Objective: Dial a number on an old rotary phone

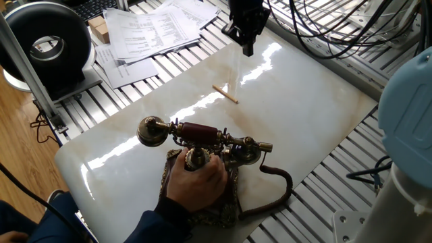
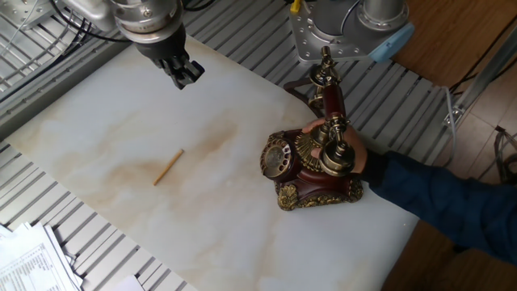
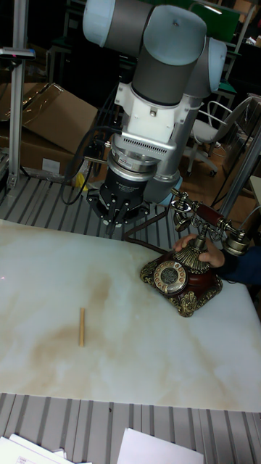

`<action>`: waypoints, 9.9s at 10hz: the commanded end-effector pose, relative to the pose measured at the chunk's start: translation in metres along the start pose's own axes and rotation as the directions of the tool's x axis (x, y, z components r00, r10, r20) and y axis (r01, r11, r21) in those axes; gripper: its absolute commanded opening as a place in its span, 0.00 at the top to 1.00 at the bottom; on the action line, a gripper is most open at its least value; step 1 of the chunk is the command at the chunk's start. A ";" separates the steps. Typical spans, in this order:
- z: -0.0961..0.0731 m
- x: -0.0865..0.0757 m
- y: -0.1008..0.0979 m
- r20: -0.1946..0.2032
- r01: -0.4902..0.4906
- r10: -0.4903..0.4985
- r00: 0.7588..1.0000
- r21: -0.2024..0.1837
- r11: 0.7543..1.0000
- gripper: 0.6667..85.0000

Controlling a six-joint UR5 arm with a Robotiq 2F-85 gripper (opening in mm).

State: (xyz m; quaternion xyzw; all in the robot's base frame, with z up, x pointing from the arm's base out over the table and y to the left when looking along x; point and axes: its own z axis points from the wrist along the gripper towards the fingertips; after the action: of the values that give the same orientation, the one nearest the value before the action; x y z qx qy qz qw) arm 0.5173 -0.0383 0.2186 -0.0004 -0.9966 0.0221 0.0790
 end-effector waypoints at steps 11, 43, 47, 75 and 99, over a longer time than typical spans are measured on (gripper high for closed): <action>-0.004 -0.029 0.005 0.112 0.066 -0.064 0.992 -0.010 0.998 0.99; 0.150 -0.106 -0.005 0.201 0.132 -0.119 0.972 -0.049 0.990 0.71; 0.158 -0.114 0.001 0.251 0.118 -0.100 0.963 -0.058 0.991 0.71; 0.162 -0.127 0.004 0.364 0.165 -0.124 0.923 -0.085 0.983 0.59; 0.197 -0.110 -0.003 0.391 0.161 -0.130 0.911 -0.047 0.986 0.60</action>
State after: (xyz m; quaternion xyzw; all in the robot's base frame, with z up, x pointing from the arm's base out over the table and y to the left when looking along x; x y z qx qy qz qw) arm 0.5913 -0.0522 0.0046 0.0819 -0.9901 -0.0188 -0.1122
